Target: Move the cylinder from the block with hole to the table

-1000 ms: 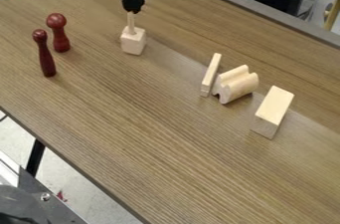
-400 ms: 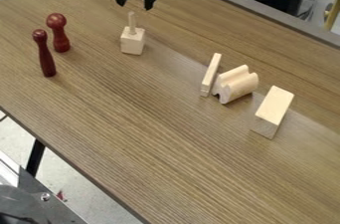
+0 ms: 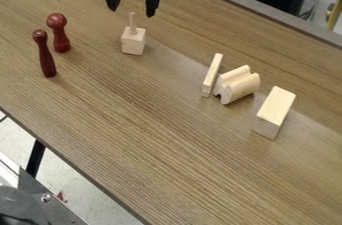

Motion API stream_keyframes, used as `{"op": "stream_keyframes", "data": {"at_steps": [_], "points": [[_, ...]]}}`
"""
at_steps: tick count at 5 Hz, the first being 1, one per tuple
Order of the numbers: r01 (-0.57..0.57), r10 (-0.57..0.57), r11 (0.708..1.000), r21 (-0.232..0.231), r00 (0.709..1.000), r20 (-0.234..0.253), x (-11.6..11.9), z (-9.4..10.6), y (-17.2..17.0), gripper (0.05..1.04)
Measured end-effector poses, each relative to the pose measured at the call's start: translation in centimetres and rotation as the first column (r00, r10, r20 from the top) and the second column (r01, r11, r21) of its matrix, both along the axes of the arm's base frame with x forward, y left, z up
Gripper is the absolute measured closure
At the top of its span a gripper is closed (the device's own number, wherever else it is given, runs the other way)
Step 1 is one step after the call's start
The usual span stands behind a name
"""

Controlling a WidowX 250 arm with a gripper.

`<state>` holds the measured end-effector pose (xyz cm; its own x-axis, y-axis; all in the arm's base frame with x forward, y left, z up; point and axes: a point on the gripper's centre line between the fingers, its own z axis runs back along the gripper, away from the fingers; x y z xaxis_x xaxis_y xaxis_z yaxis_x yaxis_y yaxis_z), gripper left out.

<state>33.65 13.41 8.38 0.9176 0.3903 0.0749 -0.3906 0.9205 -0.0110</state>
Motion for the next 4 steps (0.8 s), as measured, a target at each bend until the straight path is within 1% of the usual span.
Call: {"op": "stream_keyframes", "data": {"at_steps": [1,2,3,4], "points": [[0.003,-0.003,1.000,0.012,1.000,-0.008,-0.31,-0.46,0.11,0.112],[0.000,0.000,1.000,0.013,1.000,-0.008,-0.32,-0.53,0.07,0.383],[-0.004,0.004,1.000,0.016,1.000,-0.010,-0.43,-0.74,0.09,0.685],[0.002,-0.002,1.000,0.016,1.000,-0.008,-0.39,-0.78,0.03,0.926]]}}
